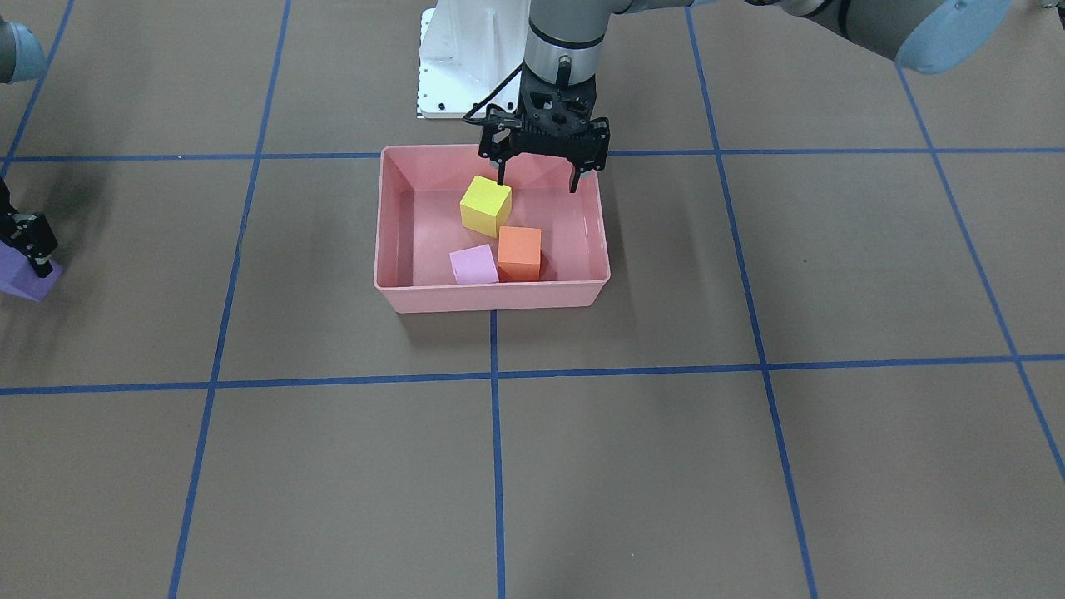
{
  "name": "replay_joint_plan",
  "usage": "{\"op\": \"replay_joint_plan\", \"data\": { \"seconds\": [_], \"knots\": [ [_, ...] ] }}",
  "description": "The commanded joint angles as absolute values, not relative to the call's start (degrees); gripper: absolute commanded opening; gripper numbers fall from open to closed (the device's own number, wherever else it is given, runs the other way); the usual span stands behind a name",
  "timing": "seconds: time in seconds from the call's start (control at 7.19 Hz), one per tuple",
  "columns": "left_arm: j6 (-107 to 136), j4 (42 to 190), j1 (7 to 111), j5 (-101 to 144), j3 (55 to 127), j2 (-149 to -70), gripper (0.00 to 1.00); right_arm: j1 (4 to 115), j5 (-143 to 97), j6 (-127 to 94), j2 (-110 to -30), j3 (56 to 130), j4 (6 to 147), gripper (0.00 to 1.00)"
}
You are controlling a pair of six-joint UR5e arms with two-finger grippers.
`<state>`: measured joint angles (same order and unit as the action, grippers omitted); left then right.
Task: Place blocks into pink bin with both arms
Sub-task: 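Withdraw the left gripper while the right gripper carries the purple cube into the bin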
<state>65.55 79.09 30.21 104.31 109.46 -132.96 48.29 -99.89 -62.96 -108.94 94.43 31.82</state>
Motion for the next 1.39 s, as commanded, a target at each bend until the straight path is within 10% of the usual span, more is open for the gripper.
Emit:
{"op": "replay_joint_plan", "data": {
  "seconds": [0.0,1.25],
  "knots": [
    [55.4,78.9,33.3,104.8,116.8,-125.5,1.0,48.3,-100.5,-62.4,-108.6,99.1,32.5,0.0],
    [-5.5,86.1,75.4,131.8,116.0,-90.7,1.0,46.2,-107.9,-66.6,-81.1,119.8,76.8,0.0]
  ]
}}
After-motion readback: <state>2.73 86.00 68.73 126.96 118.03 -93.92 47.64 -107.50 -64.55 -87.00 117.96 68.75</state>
